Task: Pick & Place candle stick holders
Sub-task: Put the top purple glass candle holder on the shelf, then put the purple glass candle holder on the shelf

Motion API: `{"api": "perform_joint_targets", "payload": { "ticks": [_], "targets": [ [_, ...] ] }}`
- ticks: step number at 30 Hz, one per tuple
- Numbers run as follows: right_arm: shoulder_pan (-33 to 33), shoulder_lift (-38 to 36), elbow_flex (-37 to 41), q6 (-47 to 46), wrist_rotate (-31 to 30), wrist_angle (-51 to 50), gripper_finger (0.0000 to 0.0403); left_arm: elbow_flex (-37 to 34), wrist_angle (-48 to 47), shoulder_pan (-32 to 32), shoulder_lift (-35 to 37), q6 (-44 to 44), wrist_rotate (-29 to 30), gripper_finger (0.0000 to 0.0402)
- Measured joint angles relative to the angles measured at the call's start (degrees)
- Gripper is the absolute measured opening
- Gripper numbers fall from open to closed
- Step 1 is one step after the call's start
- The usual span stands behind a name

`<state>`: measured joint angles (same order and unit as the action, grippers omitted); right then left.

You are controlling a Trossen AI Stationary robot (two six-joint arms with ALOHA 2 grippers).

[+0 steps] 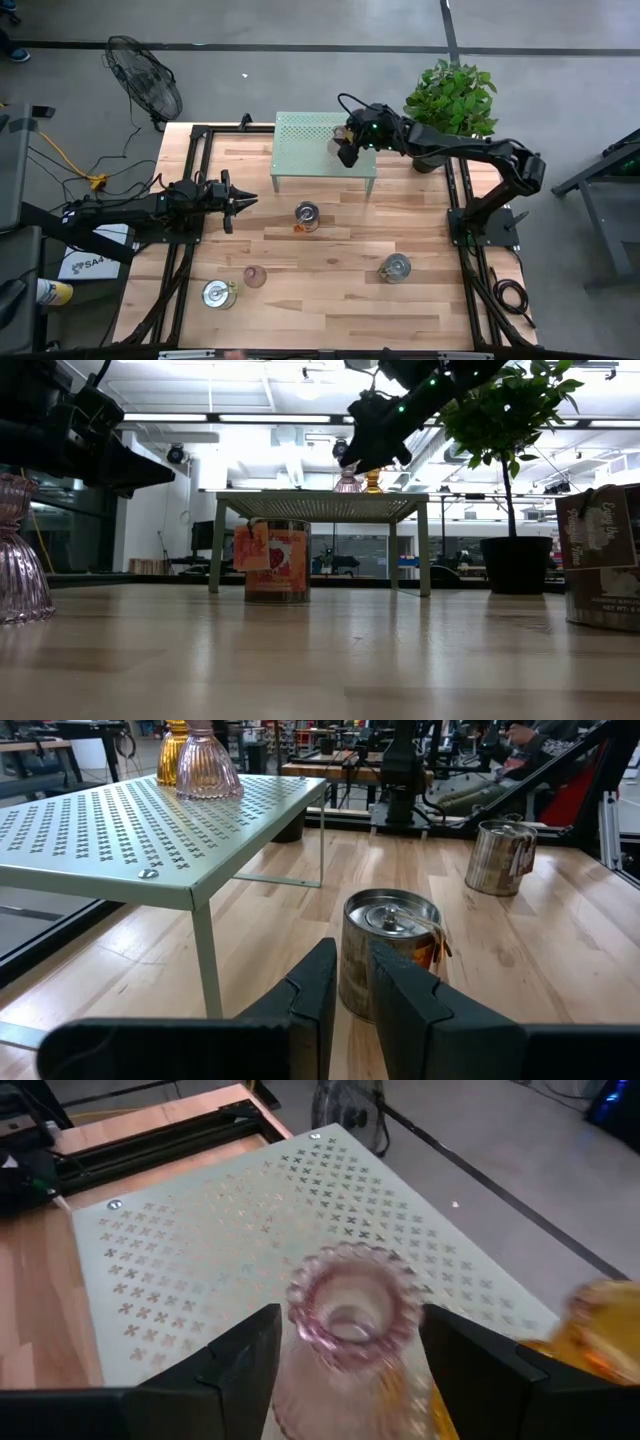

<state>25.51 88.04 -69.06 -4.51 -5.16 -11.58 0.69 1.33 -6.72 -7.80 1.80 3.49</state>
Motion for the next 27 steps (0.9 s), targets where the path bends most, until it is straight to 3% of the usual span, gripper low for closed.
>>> {"api": "perform_joint_targets", "payload": {
  "ticks": [15,27],
  "targets": [
    [-0.76,-7.34,1.2,-0.44,-3.58,-15.28,0.0234,0.0,-0.01,-0.01,-0.01,0.0,0.0,0.0058],
    [-6.82,-19.72,14.16,-2.08,-6.83,-10.43,0.0234,0.0,0.02,0.0,0.0,0.0,0.0,0.0058]
  ]
}}
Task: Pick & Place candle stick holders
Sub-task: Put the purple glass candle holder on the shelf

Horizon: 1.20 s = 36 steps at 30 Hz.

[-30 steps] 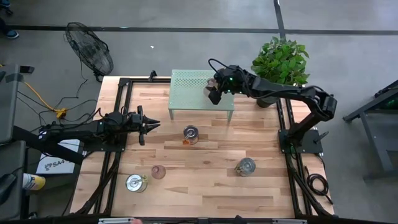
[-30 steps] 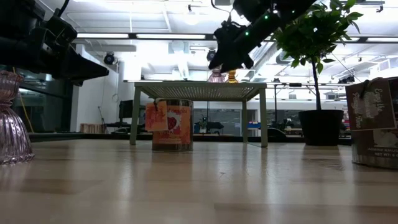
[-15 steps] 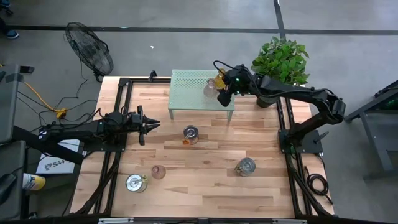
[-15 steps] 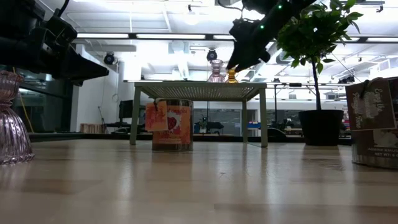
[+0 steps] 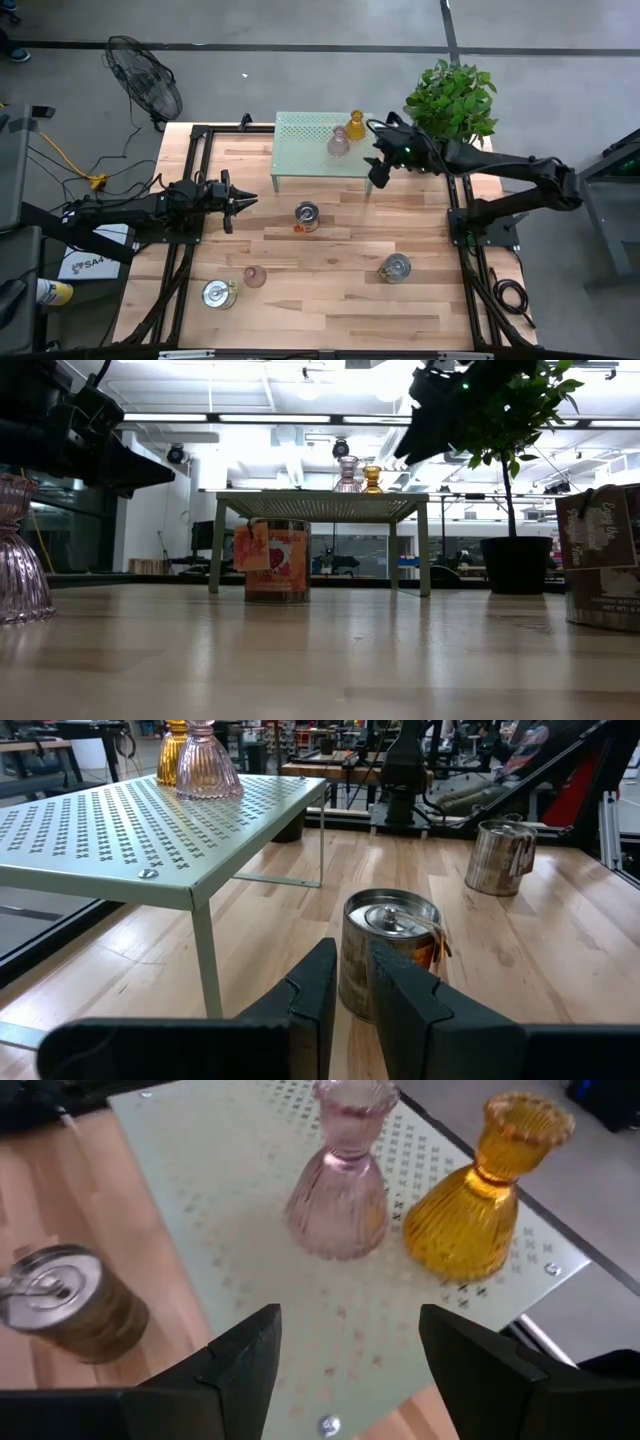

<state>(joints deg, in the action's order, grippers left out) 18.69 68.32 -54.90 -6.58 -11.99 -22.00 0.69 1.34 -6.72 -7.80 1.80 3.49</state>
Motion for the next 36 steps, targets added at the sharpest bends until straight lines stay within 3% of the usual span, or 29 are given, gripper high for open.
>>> {"api": "perform_joint_targets", "payload": {
  "ticks": [11,16,25,36],
  "targets": [
    [-2.28,-6.69,16.32,1.05,7.96,20.53,0.0234,0.0,0.0,-0.02,0.0,0.0,0.0,0.0058],
    [-3.66,-7.94,16.53,0.84,11.91,16.85,0.0234,0.0,0.0,-0.02,-0.01,0.0,0.0,0.0058],
    [-6.54,-8.0,16.53,9.81,8.63,15.65,0.0234,0.0,-0.02,-0.01,-0.01,0.0,0.0,0.0058],
    [-5.82,-8.0,16.53,13.48,8.7,17.55,0.0234,0.0,-0.01,-0.02,-0.01,0.0,0.0,0.0058]
  ]
}}
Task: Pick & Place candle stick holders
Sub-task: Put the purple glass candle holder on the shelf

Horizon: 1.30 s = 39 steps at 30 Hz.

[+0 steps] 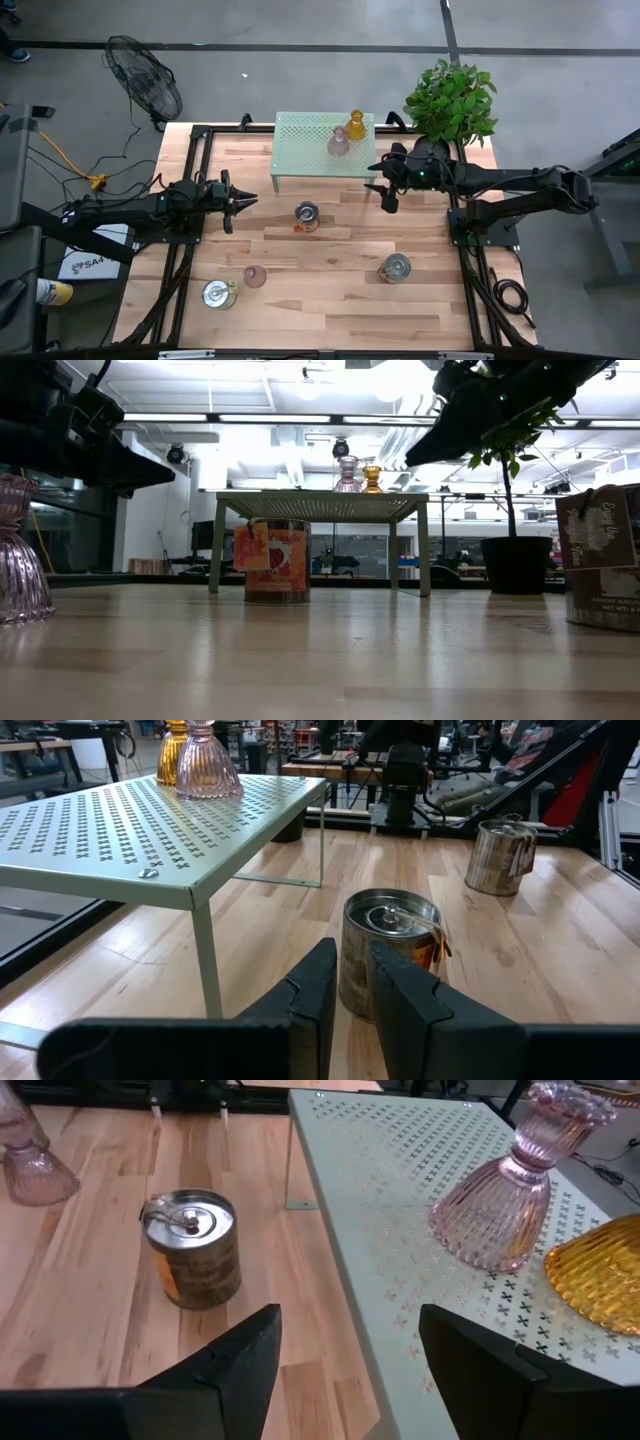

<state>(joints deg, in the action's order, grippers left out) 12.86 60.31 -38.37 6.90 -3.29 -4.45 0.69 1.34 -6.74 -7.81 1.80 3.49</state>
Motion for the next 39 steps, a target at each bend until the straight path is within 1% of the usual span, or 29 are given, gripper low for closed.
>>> {"api": "perform_joint_targets", "payload": {
  "ticks": [8,12,22,30,35,39],
  "targets": [
    [-0.02,0.0,0.0,-0.55,0.02,-2.44,0.0234,0.0,0.02,0.0,0.02,0.0,0.06,0.0058],
    [-0.02,0.0,0.0,-0.94,0.03,-4.13,0.0234,0.0,0.41,0.01,0.0,0.0,1.92,0.0058],
    [0.0,0.0,0.1,-1.72,-0.18,-4.2,0.0234,0.0,0.18,0.0,0.0,0.01,0.68,0.0058],
    [0.0,-0.24,9.27,-5.45,0.29,12.07,0.0234,0.0,0.18,0.02,0.01,0.01,0.49,0.0058],
    [-0.24,-1.32,9.66,-5.6,0.35,13.08,0.0234,0.0,0.14,0.0,0.02,0.04,-1.63,0.0058],
    [-0.24,-2.79,9.66,-5.28,0.46,12.48,0.0234,0.0,-0.26,0.02,0.01,0.04,-1.9,0.0058]
  ]
}}
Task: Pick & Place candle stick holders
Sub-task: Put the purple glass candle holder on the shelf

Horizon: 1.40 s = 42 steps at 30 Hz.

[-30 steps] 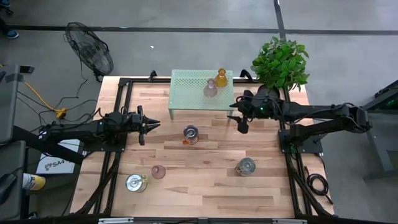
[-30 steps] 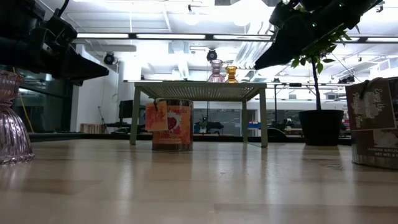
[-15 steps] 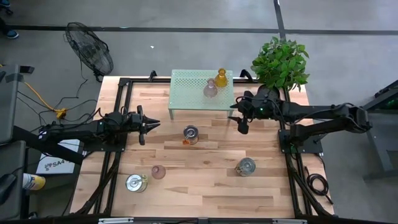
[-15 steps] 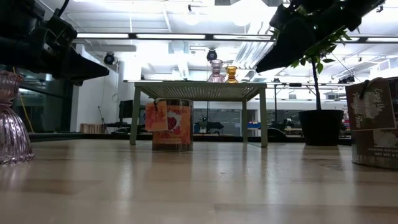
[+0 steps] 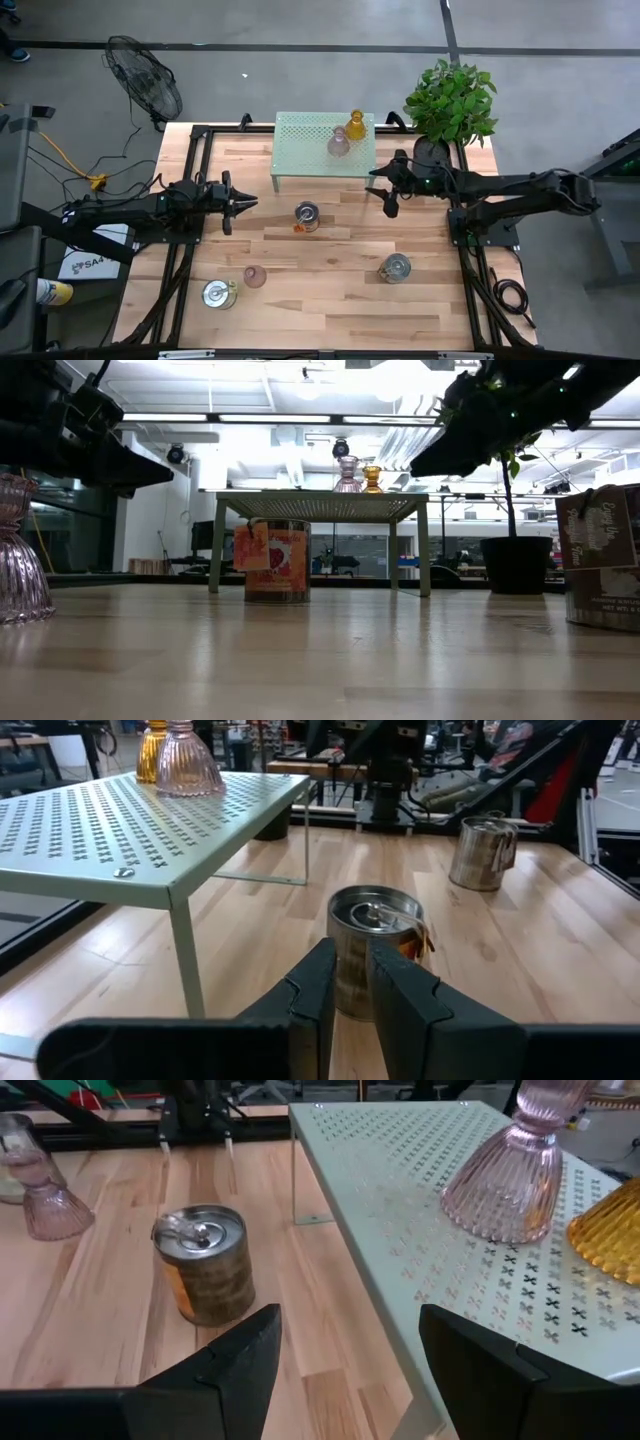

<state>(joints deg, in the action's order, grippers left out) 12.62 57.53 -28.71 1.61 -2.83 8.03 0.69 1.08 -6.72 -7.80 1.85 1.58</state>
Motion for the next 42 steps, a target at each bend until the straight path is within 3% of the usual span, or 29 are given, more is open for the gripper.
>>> {"api": "perform_joint_targets", "payload": {
  "ticks": [22,25,34,42],
  "targets": [
    [-0.04,-1.94,-0.04,-0.12,0.07,-3.08,0.0234,2.89,-5.67,-0.01,0.01,3.17,0.38,0.006],
    [-0.04,-1.93,-0.04,-0.12,0.04,-3.08,0.0234,2.93,-5.65,-0.02,-0.01,4.77,-0.33,0.0081],
    [-0.03,-1.91,-0.04,-0.12,0.07,-3.08,0.0234,3.04,-6.03,0.0,-0.32,10.78,-2.36,0.0207],
    [-0.04,-1.91,-0.04,-0.12,1.14,-3.08,0.0234,4.82,-8.6,-0.02,-5.86,13.52,-9.56,0.0224]
  ]
}}
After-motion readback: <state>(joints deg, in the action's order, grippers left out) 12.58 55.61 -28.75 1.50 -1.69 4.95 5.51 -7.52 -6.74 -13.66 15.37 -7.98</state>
